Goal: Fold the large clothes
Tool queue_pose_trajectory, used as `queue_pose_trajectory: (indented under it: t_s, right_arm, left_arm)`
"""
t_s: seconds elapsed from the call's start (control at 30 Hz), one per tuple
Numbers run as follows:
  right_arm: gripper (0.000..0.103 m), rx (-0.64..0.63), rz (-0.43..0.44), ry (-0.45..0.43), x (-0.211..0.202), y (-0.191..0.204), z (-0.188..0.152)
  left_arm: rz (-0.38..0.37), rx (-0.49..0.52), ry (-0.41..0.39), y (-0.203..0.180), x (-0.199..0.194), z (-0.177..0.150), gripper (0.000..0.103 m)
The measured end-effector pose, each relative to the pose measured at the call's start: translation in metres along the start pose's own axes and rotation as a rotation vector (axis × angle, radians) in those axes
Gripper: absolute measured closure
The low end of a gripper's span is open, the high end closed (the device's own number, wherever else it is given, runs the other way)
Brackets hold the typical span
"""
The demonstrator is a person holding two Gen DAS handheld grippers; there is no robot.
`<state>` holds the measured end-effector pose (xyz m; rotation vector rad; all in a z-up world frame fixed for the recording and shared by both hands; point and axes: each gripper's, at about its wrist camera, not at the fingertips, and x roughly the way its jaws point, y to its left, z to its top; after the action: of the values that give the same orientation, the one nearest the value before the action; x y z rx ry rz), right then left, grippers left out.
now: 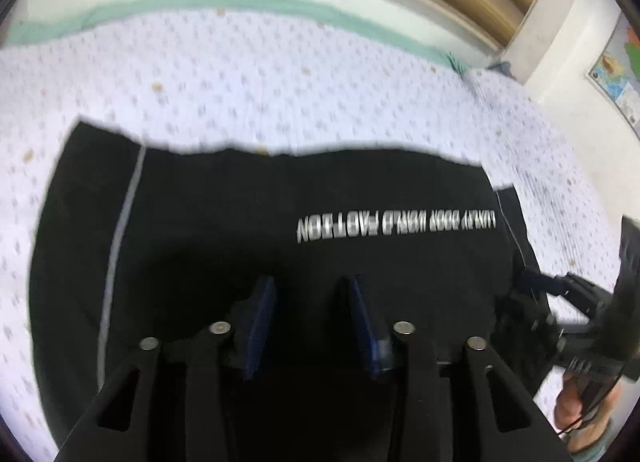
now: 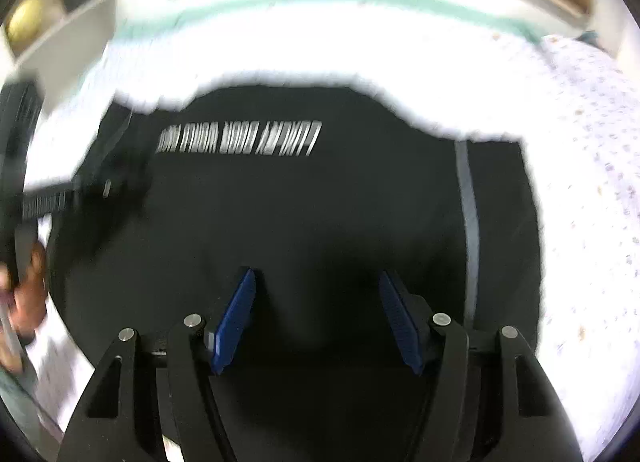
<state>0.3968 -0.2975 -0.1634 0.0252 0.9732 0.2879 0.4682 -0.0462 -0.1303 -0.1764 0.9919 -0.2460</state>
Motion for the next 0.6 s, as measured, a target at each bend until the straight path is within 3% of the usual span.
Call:
queue_pose_trajectory:
  t_s: [0.07,0.13,0.2,0.27,0.4,0.53,0.6]
  right_arm:
    - [0.036,0.062,-0.016,-0.003,0.010,-0.017,0.020]
    - [0.036,0.133,-0.033,0.055,0.037,-0.041,0.032]
    - [0.036,0.247,0.045,0.152,0.076,-0.077,0.029]
    - [0.036,0.265,0.056,0.139,0.083,-0.086,0.027]
    - [0.036,0.209,0.021,0.083,0.062,-0.079,0.020]
    - [0.036,0.182,0.105,0.003,0.004,-0.071,-0.005]
    - [0.035,0.136,0.102,-0.015,-0.019,-0.061,-0.019]
  left_arm:
    - [0.043,-0.046,0.016,0.008,0.014,0.012,0.044]
    - [0.091,-0.083,0.080,0.022,0.037,0.015,0.040]
    - [0.044,-0.128,0.103,0.039,0.054,0.014,0.036]
    - [0.013,-0.145,0.089,0.045,0.053,0.013,0.036]
    - [-0.012,-0.097,0.049,0.041,0.026,0.005,0.037]
    - [-0.102,-0.049,-0.013,0.035,-0.027,-0.026,0.037]
    - [-0.105,-0.001,-0.030,0.026,-0.052,-0.046,0.037]
